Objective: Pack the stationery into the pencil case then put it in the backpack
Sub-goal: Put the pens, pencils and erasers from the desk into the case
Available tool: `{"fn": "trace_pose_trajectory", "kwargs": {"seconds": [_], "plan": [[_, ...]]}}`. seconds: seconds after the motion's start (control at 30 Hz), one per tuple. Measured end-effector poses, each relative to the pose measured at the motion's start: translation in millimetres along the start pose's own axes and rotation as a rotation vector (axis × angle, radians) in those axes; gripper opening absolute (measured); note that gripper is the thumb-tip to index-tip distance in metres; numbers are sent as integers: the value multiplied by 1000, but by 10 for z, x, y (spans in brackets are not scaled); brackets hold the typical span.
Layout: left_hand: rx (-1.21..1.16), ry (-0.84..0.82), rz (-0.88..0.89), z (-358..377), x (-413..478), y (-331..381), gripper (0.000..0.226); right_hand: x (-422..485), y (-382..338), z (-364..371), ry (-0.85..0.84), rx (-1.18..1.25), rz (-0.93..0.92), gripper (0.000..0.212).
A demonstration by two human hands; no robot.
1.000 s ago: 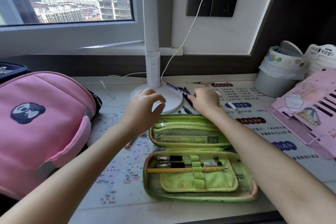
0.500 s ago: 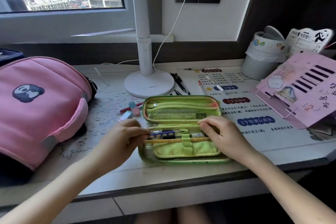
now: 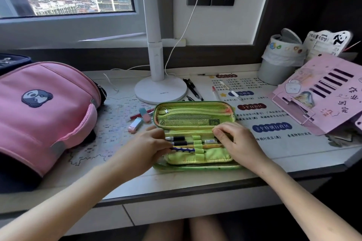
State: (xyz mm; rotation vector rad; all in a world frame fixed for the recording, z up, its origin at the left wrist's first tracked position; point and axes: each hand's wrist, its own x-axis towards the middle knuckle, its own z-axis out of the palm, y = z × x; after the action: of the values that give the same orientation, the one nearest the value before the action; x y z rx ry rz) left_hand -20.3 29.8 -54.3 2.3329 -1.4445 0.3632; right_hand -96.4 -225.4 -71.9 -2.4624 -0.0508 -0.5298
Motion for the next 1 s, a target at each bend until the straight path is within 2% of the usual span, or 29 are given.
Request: {"fn": "trace_pose_trajectory", "kwargs": {"seconds": [0.13,0.27,0.37,0.5,0.6,0.7,0.8,0.93,1.0], "plan": [[-32,-52,57,169,230,178,30,1,-1,-5,-5,14,7,26],[-164,-54,-73,217,354,206,31,82,31,-118,36,100,92,25],[-183,15,-195,185,405,92,39,333,179,-213,159,-29,161,19],[-46,-156,-204,243,393,-37,52,908,344,-176,153,-175,305,21],[43,-293,-147,316,381,-35,64,1378,370,-54,59,-288,354,26],[33,-333,-134,321,388,-46,70,1780,350,167,-119,-295,389,29],[47,-393,-129,310,401,-51,70,2013,295,388,-267,-399,448,21],[40,-422,-132,278,434,-25,65,2138,207,468,-353,-403,519,28],[47,-412,-124,284,434,-37,63,2140,185,432,-351,-400,550,19]]}}
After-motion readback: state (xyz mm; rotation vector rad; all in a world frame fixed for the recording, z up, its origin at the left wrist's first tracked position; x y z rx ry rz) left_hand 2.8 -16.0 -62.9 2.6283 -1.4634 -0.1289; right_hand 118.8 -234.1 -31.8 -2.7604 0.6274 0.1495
